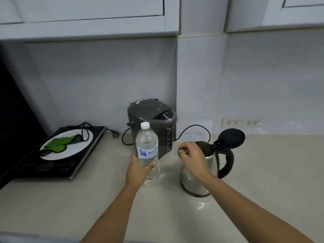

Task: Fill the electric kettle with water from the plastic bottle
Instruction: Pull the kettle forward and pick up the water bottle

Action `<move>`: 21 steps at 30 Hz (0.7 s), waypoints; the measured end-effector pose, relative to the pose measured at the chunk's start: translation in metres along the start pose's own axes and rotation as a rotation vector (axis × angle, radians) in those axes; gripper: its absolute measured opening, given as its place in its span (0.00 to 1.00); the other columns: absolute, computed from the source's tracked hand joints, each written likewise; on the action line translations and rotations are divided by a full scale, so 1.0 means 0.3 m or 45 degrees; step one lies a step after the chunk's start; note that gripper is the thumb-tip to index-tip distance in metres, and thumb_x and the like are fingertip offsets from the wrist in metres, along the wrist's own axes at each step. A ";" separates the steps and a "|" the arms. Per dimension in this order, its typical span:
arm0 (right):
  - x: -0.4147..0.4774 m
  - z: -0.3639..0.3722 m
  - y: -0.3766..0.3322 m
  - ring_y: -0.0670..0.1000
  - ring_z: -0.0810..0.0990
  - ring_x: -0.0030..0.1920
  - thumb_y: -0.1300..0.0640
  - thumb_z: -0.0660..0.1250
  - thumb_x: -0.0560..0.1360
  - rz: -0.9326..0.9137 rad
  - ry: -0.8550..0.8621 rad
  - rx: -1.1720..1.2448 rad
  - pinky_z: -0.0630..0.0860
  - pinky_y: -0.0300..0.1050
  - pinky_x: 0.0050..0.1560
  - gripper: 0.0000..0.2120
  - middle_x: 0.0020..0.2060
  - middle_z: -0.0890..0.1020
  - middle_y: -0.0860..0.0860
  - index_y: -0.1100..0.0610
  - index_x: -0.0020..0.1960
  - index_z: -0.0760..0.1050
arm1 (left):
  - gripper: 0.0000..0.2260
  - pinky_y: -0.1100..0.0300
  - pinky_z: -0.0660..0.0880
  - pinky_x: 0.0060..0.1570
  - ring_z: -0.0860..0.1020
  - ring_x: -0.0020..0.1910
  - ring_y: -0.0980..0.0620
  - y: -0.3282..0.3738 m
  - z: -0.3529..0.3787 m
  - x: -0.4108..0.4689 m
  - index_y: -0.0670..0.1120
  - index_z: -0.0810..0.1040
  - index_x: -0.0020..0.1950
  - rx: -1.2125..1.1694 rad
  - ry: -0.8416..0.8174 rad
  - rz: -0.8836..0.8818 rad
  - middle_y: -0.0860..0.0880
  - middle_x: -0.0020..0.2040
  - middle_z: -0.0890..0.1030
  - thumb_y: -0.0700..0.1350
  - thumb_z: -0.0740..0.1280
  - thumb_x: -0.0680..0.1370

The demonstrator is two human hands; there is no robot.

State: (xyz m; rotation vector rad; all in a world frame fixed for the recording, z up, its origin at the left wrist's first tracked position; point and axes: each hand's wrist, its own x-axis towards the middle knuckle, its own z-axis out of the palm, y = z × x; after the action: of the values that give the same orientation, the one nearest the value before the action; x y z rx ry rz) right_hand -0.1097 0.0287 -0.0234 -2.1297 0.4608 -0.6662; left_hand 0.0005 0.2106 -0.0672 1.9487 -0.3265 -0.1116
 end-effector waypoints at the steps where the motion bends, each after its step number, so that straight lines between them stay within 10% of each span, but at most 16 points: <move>1: 0.017 0.012 -0.011 0.46 0.78 0.47 0.62 0.65 0.77 -0.010 -0.025 -0.009 0.76 0.43 0.51 0.07 0.49 0.77 0.44 0.52 0.51 0.78 | 0.41 0.57 0.70 0.56 0.74 0.57 0.54 -0.003 -0.009 0.022 0.50 0.61 0.75 -0.020 -0.053 -0.002 0.57 0.58 0.75 0.49 0.80 0.68; 21: 0.177 0.076 -0.230 0.42 0.79 0.48 0.50 0.68 0.78 -0.157 -0.216 0.234 0.78 0.43 0.52 0.12 0.50 0.81 0.44 0.53 0.59 0.79 | 0.32 0.61 0.77 0.50 0.79 0.52 0.61 -0.040 -0.007 -0.020 0.58 0.70 0.63 0.002 -0.159 -0.036 0.61 0.53 0.81 0.59 0.79 0.64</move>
State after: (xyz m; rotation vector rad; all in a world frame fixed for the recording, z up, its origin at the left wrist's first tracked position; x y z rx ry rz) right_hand -0.0476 0.0543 0.0365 -2.0298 0.1697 -0.5680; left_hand -0.0027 0.2184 -0.0780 1.9528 -0.3808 -0.2523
